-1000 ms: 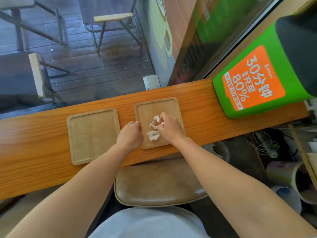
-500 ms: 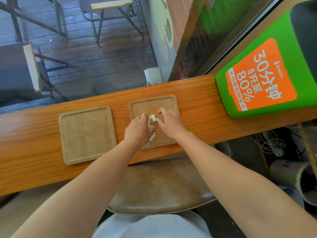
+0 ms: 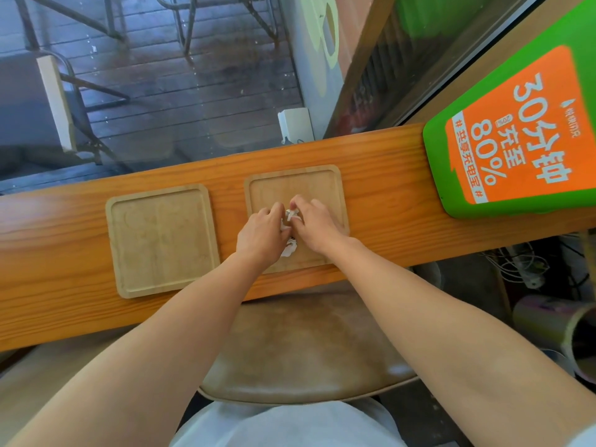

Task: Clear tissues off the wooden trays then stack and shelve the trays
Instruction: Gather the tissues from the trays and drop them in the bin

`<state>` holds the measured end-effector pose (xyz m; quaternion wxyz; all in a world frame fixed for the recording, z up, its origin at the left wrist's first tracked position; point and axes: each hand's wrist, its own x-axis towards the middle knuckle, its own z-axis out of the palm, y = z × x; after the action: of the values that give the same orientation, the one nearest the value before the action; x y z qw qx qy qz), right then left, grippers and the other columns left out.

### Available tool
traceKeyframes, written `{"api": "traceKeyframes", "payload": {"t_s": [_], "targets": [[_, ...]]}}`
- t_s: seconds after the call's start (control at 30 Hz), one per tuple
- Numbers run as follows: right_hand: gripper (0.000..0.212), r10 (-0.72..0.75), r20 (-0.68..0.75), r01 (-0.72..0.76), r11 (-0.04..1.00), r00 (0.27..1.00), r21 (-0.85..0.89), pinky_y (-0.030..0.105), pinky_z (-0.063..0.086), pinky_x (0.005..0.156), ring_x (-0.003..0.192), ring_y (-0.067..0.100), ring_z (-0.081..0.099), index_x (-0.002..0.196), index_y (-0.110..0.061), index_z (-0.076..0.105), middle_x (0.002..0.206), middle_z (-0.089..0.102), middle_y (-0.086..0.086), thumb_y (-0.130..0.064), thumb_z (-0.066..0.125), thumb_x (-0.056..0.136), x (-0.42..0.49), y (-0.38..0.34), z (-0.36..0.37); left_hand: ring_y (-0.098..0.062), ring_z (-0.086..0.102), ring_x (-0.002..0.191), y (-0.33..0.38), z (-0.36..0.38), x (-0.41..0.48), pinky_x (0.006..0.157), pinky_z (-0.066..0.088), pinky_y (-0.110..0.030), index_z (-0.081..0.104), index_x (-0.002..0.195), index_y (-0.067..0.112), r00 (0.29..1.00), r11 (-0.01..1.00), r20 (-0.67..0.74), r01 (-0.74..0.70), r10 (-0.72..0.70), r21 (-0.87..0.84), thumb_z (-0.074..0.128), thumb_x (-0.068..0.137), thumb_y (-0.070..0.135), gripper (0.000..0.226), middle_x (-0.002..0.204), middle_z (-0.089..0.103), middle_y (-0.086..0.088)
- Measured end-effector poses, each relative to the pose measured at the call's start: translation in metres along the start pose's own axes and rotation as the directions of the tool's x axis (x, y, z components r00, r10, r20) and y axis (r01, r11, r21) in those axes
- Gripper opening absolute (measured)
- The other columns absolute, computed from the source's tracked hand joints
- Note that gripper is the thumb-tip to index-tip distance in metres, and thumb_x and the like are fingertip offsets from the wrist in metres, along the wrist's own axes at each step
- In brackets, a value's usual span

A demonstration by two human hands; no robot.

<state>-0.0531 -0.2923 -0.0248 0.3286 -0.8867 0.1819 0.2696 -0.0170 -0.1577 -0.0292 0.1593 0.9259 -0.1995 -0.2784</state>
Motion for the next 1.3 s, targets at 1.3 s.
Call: {"api": "traceKeyframes", "payload": {"t_s": [1.3], "targets": [[0.009,0.038,-0.083,-0.038,0.999,0.996,-0.004,0.036,0.043,0.067,0.083,0.027,0.054,0.093,-0.017,0.052,0.091,0.053,0.005,-0.025,0.051,0.098,-0.046,-0.006,0.040,-0.029,0.060,0.074,-0.033,-0.014,-0.055,0.064,0.051,-0.041,0.051,0.108,0.013,0.981,0.966,0.131,0.169,-0.145,-0.195,0.041,0.102,0.025,0.016,0.087,0.063,-0.009]]}}
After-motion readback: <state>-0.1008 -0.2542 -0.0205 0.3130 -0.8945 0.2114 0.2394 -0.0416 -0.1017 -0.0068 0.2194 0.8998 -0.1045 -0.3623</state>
